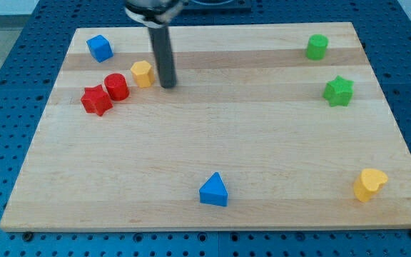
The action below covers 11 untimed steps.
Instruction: Slide the heart to the bottom left side of the green star
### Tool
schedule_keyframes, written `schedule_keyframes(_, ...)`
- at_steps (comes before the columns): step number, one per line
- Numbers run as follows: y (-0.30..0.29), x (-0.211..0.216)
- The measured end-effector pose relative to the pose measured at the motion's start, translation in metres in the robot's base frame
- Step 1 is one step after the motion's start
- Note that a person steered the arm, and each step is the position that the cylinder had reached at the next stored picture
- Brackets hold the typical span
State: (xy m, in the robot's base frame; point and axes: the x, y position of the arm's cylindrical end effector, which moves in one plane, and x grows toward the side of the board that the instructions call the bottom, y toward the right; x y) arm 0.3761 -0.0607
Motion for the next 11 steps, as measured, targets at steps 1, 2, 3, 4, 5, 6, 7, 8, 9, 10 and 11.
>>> schedule_keyframes(1, 0.085, 0.071)
schedule_keyframes(2, 0.136, 0.153)
schedule_keyframes(3, 0.139, 0.189)
schedule_keyframes(4, 0.151, 0.241)
schedule_keyframes(5, 0.164, 0.243)
schedule_keyframes(6, 0.176, 0.243)
schedule_keyframes(7, 0.218, 0.242)
schedule_keyframes(8, 0.289, 0.242)
schedule_keyframes(9, 0.292, 0.242)
schedule_keyframes(10, 0.29, 0.226)
schedule_keyframes(11, 0.289, 0.188)
